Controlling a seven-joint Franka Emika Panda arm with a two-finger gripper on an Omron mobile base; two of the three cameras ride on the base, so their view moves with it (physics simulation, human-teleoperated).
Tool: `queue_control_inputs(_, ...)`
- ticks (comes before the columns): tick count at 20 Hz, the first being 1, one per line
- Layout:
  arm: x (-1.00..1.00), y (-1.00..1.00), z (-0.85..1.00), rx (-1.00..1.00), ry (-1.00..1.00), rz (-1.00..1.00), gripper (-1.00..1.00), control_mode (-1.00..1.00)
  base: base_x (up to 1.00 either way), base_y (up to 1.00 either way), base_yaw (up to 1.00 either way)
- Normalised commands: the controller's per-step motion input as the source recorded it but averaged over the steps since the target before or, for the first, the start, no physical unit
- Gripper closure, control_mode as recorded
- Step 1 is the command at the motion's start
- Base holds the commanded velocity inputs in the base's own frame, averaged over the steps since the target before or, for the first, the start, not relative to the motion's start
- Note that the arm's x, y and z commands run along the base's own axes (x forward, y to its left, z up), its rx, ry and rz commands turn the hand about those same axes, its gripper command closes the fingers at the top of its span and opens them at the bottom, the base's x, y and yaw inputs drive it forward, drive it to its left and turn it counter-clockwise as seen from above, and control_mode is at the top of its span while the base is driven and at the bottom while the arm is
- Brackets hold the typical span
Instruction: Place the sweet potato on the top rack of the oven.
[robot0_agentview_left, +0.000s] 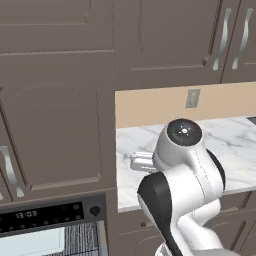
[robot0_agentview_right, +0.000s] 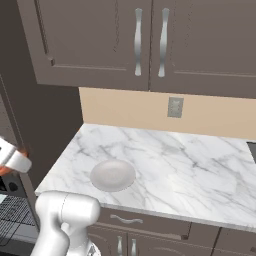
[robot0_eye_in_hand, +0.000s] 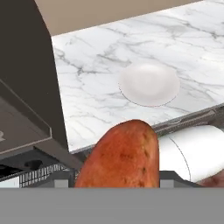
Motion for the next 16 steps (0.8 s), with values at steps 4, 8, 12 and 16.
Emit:
queue_control_inputs(4,-0.58,1.00,0.00,0.00,-0.10,0.10,1.00,-1.00,0.00,0.00,0.00)
queue_control_inputs(8,-0.52,1.00,-0.02,0.00,-0.07,0.10,1.00,-1.00,0.00,0.00,0.00)
queue_control_inputs(12,-0.44,1.00,-0.15,0.00,-0.01,0.12,1.00,-1.00,0.00,0.00,0.00)
queue_control_inputs(16,-0.47,1.00,-0.41,0.00,-0.01,0.13,1.00,-1.00,0.00,0.00,0.00)
